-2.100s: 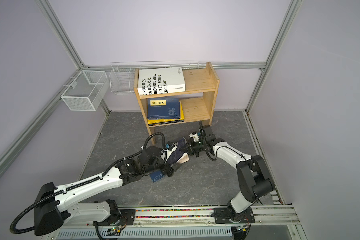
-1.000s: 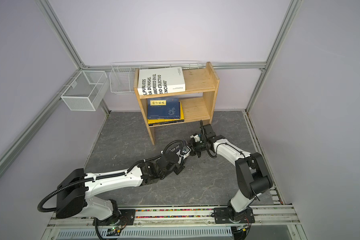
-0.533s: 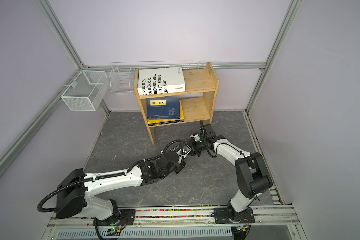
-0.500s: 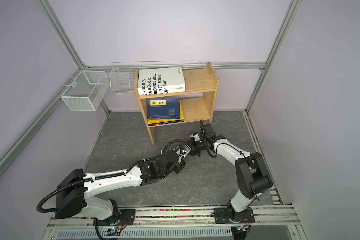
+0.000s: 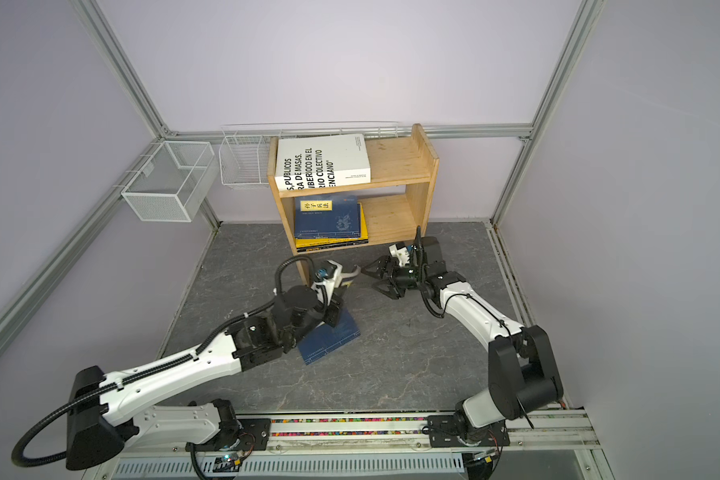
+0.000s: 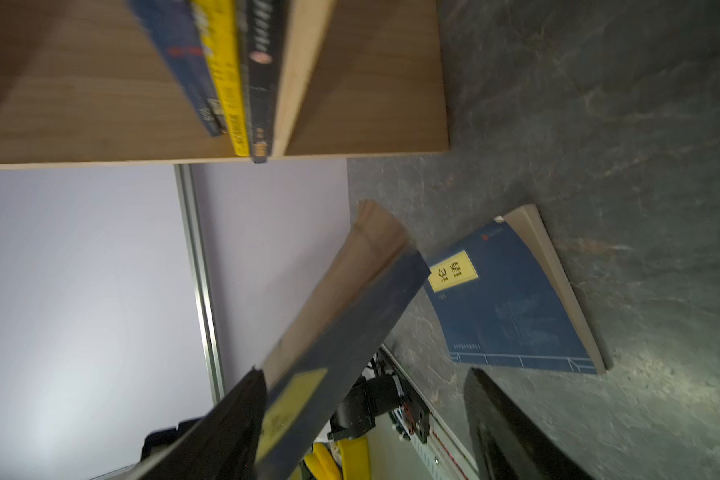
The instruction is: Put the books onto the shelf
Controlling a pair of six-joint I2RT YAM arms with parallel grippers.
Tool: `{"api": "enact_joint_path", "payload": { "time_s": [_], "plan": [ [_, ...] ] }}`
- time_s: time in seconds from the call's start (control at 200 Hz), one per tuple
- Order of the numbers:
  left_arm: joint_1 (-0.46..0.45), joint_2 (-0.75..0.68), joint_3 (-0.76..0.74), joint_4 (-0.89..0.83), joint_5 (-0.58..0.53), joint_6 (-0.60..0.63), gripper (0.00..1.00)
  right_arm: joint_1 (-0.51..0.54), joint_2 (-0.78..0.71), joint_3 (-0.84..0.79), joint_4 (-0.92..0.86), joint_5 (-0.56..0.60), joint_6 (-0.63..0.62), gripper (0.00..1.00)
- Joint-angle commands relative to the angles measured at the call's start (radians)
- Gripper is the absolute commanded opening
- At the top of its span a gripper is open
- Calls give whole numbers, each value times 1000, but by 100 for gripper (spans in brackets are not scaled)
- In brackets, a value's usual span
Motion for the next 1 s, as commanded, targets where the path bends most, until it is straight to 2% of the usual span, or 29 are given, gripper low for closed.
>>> {"api": "enact_joint_path", "payload": {
  "time_s": [0.0,0.04,0.14,0.265,0.47,0.63,0.72,0.825,0.925,1.0],
  "plan": [
    [114,-115,46,-46,171,-187,0,-1,-110,-72,196,125,-68,94],
    [162,-147,61,-68,224,-228,0,-1,-142,-113,281,137,-68,100],
    [274,-203,102,-98,358,-322,0,1,-201,-221,515,105,-9,89],
    [379,-229,152,-50,578,-469,0,48,-223,-307,771,88,90,89],
    [402,-216,247,25,799,-632,0,139,-186,-326,1042,69,129,88],
    [438,-194,254,120,922,-769,0,144,-70,-303,1437,18,300,90],
    [464,-172,230,223,992,-867,0,159,-25,-261,1441,-15,314,97],
    [485,-145,194,354,1050,-980,0,170,-33,-246,1440,-16,300,100],
    [501,-136,181,385,1057,-1006,0,172,-50,-226,1440,-36,311,92],
    [510,-129,178,410,1062,-1018,0,173,-59,-224,1440,-39,320,78]
  ]
}}
